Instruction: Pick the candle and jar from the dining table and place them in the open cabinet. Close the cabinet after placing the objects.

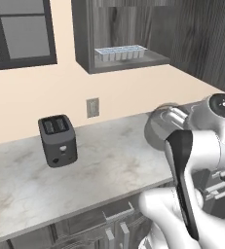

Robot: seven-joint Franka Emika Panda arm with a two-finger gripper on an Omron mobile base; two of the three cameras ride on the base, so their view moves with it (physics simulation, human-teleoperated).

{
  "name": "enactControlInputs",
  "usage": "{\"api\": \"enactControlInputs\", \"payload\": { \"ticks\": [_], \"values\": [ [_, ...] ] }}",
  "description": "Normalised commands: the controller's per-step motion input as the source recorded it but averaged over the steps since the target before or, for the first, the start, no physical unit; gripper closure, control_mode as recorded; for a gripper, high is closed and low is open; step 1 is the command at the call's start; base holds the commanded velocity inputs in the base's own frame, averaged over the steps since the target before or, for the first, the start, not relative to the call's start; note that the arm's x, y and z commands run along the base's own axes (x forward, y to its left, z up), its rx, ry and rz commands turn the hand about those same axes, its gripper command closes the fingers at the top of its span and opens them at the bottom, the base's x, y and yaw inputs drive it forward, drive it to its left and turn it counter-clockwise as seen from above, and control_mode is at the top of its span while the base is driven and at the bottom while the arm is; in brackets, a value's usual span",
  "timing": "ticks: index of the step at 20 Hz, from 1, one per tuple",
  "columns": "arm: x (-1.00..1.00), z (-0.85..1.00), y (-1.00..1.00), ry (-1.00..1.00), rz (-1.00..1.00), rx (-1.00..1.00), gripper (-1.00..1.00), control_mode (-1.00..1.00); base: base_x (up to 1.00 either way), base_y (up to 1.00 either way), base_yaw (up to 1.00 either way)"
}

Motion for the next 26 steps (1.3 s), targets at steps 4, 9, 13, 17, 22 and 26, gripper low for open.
{"api": "enactControlInputs", "payload": {
  "ticks": [4,9,13,17,22,26],
  "values": [
    [0.00,0.61,0.00,0.00,0.00,0.01,1.00,-1.00,0.00,0.00,0.00],
    [0.00,0.25,0.00,0.00,0.00,0.02,1.00,-1.00,0.00,0.00,0.00],
    [0.00,0.02,0.00,0.00,0.00,0.00,1.00,-1.00,0.00,0.00,0.00],
    [0.00,0.00,0.00,-0.03,0.00,0.00,1.00,-1.00,0.00,0.00,0.00],
    [0.00,0.04,0.00,-0.11,0.00,0.00,1.00,-1.00,0.00,0.00,0.00],
    [0.00,0.08,0.00,-0.15,0.00,0.00,1.00,-1.00,0.00,0.00,0.00]
  ]
}}
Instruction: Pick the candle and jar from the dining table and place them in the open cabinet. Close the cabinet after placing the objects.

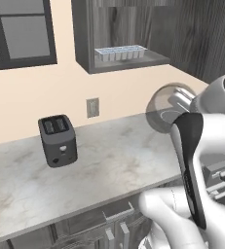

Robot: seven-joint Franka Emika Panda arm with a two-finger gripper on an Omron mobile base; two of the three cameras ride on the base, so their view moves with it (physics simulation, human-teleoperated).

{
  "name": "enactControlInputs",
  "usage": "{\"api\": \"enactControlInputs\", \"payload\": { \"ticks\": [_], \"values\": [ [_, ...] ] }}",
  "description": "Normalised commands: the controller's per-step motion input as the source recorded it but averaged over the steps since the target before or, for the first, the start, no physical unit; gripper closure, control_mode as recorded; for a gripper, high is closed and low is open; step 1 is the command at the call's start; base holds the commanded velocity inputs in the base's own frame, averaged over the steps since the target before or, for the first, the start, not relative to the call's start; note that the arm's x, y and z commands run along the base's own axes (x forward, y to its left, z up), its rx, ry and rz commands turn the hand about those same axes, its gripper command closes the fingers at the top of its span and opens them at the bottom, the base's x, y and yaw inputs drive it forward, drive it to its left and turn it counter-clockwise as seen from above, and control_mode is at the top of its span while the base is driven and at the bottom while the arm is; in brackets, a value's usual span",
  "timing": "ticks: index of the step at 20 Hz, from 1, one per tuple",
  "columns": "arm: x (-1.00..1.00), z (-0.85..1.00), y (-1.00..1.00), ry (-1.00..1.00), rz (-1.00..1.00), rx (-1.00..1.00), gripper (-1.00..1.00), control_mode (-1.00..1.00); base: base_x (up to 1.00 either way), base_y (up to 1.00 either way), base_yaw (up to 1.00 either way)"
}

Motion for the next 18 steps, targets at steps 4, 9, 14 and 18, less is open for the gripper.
{"api": "enactControlInputs", "payload": {
  "ticks": [4,9,14,18],
  "values": [
    [0.00,0.18,0.00,-0.09,0.00,0.00,1.00,-1.00,0.00,0.00,0.00],
    [0.00,0.37,0.00,-0.03,0.00,0.01,1.00,-1.00,0.00,0.00,0.00],
    [0.01,0.46,0.00,0.00,0.00,0.00,1.00,-1.00,0.00,0.00,0.00],
    [0.04,0.38,0.00,0.00,0.00,0.00,1.00,-1.00,0.00,0.00,0.00]
  ]
}}
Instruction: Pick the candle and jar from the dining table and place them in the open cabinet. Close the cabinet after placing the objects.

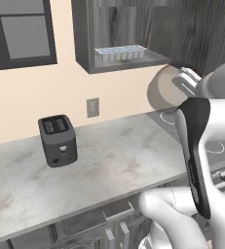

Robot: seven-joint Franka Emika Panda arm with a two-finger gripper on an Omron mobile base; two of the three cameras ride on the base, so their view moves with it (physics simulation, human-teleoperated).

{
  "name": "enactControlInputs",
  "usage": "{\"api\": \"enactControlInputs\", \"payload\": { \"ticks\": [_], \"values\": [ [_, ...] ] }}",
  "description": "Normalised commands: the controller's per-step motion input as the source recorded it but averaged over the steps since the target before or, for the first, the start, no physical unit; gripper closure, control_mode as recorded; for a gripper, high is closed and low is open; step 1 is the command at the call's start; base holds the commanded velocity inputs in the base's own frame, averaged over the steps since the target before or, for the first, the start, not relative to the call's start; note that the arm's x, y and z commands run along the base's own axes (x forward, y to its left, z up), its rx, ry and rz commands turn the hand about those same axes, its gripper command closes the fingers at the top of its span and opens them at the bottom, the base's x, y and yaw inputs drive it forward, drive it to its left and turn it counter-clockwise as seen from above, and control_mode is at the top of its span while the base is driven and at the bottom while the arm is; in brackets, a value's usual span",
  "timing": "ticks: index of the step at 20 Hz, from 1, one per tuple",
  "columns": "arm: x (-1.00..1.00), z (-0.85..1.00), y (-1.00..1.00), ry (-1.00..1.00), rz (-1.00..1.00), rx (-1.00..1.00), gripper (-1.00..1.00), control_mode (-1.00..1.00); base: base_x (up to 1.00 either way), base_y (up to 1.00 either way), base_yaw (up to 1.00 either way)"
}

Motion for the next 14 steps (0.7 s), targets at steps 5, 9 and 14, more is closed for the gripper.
{"api": "enactControlInputs", "payload": {
  "ticks": [5,9,14],
  "values": [
    [0.21,0.27,0.00,0.00,-0.01,0.02,1.00,-1.00,0.00,0.00,0.00],
    [0.36,0.27,0.00,0.00,-0.03,0.01,1.00,-1.00,0.00,0.00,0.00],
    [0.44,0.23,0.00,0.00,-0.05,0.00,1.00,-1.00,0.00,0.00,0.00]
  ]
}}
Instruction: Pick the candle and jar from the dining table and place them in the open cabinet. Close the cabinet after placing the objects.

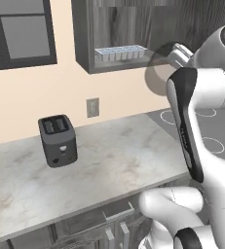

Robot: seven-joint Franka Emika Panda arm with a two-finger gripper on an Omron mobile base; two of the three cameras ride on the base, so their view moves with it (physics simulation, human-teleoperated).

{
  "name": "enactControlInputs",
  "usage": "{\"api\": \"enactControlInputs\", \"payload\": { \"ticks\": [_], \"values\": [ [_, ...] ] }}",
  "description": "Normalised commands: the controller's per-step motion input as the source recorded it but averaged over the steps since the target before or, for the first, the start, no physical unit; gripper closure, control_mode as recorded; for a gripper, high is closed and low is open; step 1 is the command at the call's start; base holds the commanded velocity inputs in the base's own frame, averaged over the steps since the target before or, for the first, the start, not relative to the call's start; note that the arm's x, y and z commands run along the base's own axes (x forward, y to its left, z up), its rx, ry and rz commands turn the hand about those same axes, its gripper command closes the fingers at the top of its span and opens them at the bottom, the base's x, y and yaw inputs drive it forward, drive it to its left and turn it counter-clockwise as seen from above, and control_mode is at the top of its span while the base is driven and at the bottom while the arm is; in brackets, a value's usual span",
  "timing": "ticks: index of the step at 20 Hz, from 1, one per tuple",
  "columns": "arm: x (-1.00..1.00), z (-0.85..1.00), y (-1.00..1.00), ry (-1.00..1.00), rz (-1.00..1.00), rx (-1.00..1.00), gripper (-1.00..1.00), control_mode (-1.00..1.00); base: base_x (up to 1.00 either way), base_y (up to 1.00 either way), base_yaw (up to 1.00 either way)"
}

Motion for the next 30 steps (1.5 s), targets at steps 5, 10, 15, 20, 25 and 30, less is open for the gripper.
{"api": "enactControlInputs", "payload": {
  "ticks": [5,10,15,20,25,30],
  "values": [
    [0.36,0.21,-0.01,0.00,-0.05,0.00,1.00,-1.00,0.00,0.00,0.00],
    [0.33,0.18,-0.02,0.00,-0.04,0.00,1.00,-1.00,0.00,0.00,0.00],
    [0.26,0.23,-0.07,-0.01,-0.04,0.00,1.00,-1.00,0.00,0.00,0.00],
    [0.19,0.23,-0.11,-0.04,-0.04,0.00,1.00,-1.00,0.00,0.00,0.00],
    [0.17,0.21,-0.08,-0.07,-0.03,0.01,1.00,-1.00,0.00,0.00,0.00],
    [0.14,0.15,-0.06,-0.08,-0.02,0.02,1.00,-1.00,0.00,0.00,0.00]
  ]
}}
